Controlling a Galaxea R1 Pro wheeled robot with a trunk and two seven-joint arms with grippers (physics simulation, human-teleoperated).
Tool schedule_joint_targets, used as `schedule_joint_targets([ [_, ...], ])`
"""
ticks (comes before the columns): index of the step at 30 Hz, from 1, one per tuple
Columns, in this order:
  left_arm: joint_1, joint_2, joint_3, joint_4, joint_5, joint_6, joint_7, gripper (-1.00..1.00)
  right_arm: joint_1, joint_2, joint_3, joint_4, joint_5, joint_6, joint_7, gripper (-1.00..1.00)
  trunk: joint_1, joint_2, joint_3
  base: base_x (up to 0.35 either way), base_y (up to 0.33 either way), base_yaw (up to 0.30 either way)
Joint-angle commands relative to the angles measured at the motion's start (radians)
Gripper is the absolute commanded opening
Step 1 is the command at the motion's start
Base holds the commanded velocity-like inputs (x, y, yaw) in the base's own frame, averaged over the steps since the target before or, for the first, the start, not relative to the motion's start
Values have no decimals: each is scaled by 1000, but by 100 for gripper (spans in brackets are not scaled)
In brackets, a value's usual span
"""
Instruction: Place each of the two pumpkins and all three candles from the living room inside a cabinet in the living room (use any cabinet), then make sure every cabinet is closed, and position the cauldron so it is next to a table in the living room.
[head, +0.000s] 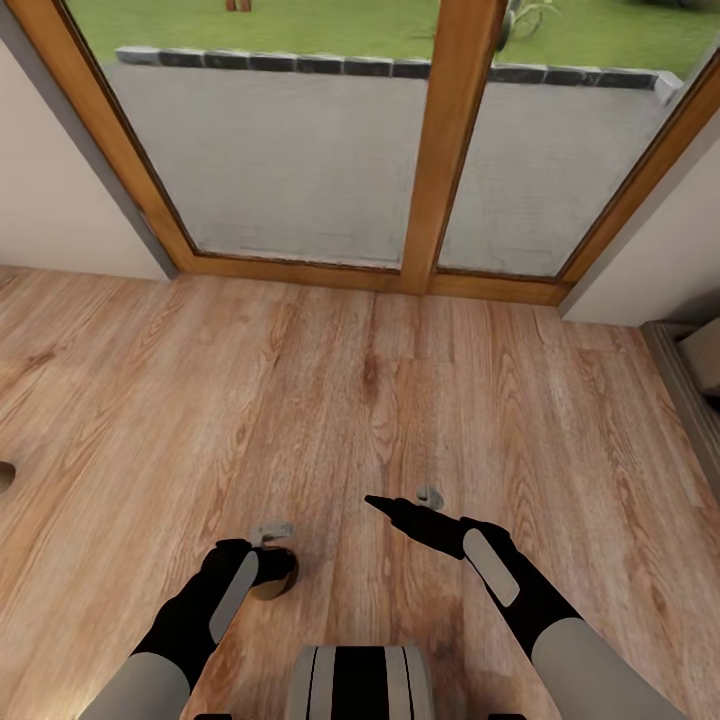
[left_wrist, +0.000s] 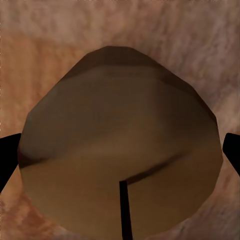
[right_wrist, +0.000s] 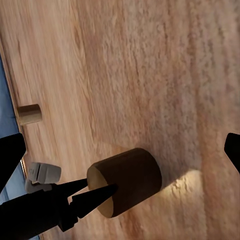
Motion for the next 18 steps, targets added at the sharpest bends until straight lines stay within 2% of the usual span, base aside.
schedule_joint_targets([
  [1,0,1,-1,-1,11,3,9,-100,0,-1,2,0,-5,3,0,100,0,0,-1,0,0,0],
  [4,0,1,-1,0,11,3,9,-100,0,-1,2,0,-5,3,0,100,-2,0,11,0,0,0],
  [12,0,1,-1,-1,11,3,9,-100,0,-1,2,0,-5,3,0,100,-2,0,11,0,0,0],
  [18,0,2,-1,0,11,3,9,-100,-1,-1,2,0,-5,3,0,100,-4,2,34,0,0,0],
])
